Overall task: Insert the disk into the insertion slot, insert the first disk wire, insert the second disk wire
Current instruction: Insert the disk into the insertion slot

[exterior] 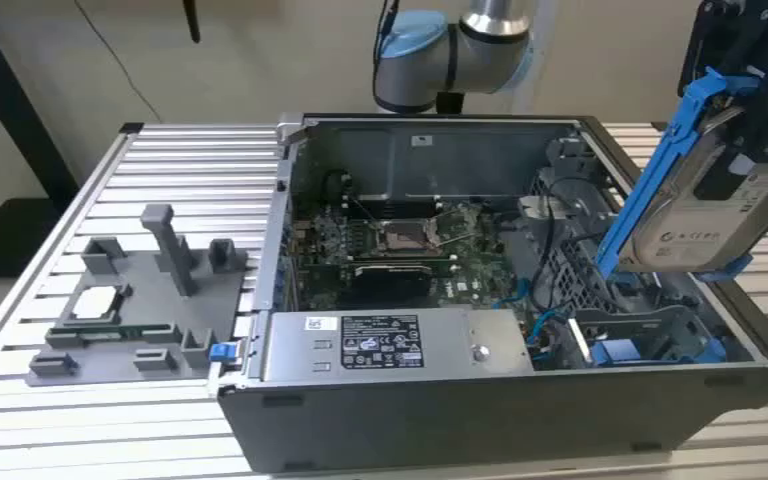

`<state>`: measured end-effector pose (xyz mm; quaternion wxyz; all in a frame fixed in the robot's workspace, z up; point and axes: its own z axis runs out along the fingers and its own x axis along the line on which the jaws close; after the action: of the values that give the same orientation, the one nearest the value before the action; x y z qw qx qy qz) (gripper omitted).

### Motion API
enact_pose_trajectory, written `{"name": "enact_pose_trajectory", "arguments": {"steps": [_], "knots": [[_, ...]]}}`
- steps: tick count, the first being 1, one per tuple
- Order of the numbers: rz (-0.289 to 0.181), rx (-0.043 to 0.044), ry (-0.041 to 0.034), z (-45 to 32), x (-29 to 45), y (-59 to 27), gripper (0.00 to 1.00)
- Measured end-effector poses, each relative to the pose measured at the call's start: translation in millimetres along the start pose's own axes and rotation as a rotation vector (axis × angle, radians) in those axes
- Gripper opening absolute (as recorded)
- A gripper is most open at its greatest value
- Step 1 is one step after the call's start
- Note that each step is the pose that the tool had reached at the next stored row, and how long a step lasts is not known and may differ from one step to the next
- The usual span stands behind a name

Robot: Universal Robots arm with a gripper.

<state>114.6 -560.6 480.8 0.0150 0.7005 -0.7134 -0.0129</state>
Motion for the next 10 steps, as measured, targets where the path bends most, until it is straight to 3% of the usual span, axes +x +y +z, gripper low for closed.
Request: {"name": "enact_pose_trajectory", "arguments": {"steps": [10], "knots": [[0.000, 0.0000, 0.0000, -1.3, 0.0, 0.1, 0.00]]}}
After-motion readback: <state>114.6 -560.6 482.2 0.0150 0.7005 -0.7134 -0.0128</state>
